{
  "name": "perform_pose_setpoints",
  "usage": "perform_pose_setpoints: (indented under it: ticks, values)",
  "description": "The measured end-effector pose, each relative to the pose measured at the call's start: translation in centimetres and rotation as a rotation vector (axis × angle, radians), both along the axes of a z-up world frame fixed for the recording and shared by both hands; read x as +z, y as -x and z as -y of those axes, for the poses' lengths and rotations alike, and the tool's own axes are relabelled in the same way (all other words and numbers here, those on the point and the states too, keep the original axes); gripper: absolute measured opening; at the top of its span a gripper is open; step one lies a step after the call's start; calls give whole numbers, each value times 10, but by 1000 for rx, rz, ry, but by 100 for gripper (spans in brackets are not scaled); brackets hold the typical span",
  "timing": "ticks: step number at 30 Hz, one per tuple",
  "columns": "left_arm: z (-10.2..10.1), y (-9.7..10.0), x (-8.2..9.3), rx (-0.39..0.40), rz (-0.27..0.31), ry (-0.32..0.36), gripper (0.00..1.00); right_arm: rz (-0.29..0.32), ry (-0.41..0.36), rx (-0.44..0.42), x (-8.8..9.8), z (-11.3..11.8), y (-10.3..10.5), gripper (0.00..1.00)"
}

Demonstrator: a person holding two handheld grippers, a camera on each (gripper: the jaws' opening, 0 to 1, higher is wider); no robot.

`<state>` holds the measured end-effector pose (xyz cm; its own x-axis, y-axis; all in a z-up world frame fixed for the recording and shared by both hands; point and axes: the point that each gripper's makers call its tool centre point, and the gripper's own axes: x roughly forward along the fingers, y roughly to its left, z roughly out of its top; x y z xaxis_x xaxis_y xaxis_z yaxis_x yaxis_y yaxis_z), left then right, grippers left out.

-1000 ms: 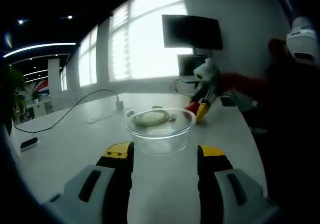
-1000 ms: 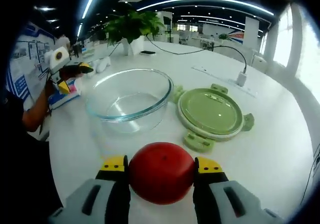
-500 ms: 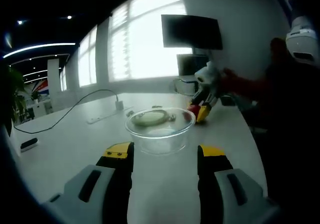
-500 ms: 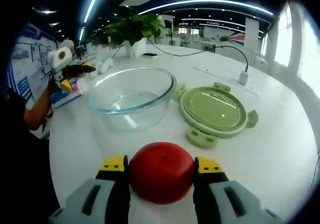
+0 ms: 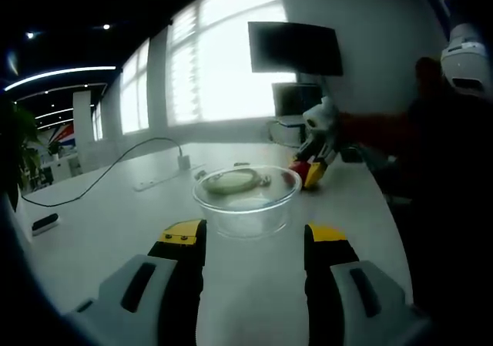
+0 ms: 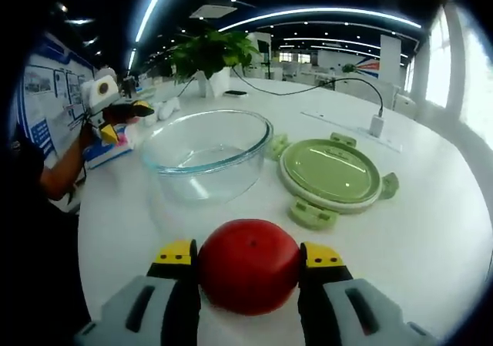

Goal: Open container latches remove lid place lid upside down on tabletop take tomato from container place on tabletop

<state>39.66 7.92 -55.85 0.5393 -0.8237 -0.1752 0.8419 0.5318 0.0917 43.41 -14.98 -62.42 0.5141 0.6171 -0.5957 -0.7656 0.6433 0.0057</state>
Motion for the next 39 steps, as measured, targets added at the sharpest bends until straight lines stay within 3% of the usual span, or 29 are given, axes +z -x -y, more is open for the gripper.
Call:
perform_pose_setpoints:
  ticks: [18, 20, 26, 29, 34, 39]
  values:
    - [0, 1, 1, -3, 0, 4, 45, -23, -18, -28, -4, 4, 5, 49]
    - [0, 1, 1, -2, 0, 4, 45, -7, -27, -45, 3, 7, 6, 51]
    - [0, 1, 1, -4, 1, 5, 45, 139, -96, -162, 34, 26, 18, 51]
    - [0, 1, 0, -7, 1, -1, 45, 170, -155, -226, 41, 37, 30, 48]
    - [1, 2, 0, -5, 6, -6, 45, 194, -158, -275, 43, 50, 47, 46]
    - [2, 4, 0, -11, 8, -6, 45, 212, -195, -318, 51, 59, 68, 36]
